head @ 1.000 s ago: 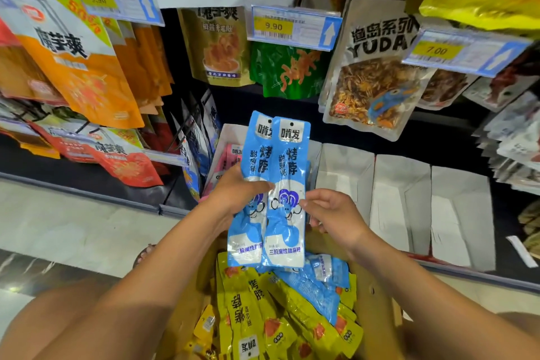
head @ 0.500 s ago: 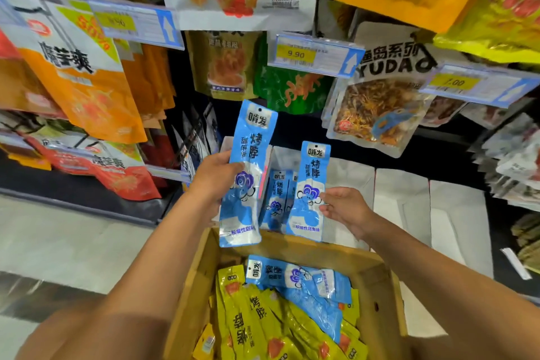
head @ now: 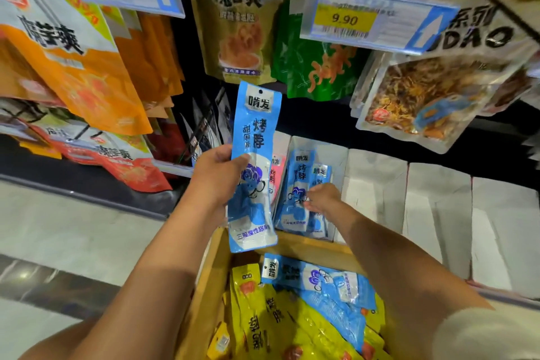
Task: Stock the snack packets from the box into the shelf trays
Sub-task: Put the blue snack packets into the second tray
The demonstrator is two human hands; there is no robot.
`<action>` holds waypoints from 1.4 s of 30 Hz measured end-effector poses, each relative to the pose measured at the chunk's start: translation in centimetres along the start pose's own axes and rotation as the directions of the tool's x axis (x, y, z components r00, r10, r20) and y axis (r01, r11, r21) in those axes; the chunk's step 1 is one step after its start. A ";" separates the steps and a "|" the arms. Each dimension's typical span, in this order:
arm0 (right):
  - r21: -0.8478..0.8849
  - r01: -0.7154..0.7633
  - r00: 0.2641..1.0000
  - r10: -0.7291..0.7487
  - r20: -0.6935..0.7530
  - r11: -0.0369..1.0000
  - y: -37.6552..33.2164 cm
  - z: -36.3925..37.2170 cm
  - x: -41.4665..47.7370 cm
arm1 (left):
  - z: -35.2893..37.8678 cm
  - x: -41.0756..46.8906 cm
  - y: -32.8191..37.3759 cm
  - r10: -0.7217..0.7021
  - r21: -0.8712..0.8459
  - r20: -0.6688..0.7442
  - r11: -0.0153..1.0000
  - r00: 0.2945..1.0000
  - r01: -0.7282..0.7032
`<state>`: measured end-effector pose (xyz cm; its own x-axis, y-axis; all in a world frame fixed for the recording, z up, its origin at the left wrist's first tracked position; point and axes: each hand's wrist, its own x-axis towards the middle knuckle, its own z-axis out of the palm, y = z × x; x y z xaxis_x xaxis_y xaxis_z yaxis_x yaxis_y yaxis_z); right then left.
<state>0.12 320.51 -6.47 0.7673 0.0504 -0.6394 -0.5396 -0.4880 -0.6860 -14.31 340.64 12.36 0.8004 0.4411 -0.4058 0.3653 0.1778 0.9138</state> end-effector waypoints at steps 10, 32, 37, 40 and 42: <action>-0.285 -0.039 0.999 0.028 -0.043 0.958 1.8 3.0 2.9 | -0.7 1.0 0.1 -0.020 -0.035 -0.028 0.999 0.999 0.019; 0.029 0.301 0.950 -0.303 0.072 0.953 -3.1 0.3 -7.0 | 0.7 0.5 -0.7 -0.028 -0.008 0.037 1.000 0.999 0.028; 0.075 0.598 0.801 -0.599 -0.010 0.798 -6.0 -1.8 -14.3 | 2.1 0.1 -0.4 -0.026 0.029 0.061 0.999 0.998 0.024; -0.018 0.648 0.762 -0.647 0.012 0.762 -6.1 -2.5 -17.2 | 3.0 -0.3 -0.3 -0.044 0.001 0.082 0.999 0.996 0.044; -0.147 0.633 0.772 -0.633 0.053 0.760 -5.7 -2.5 -18.1 | 3.6 -0.4 -0.4 -0.067 -0.022 0.117 0.997 0.991 0.070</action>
<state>-9.83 320.23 9.94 0.9156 0.3945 -0.0776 0.1271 -0.4672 -0.8750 -13.09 337.22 12.12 0.8240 0.3225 -0.4658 0.4101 0.2276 0.8832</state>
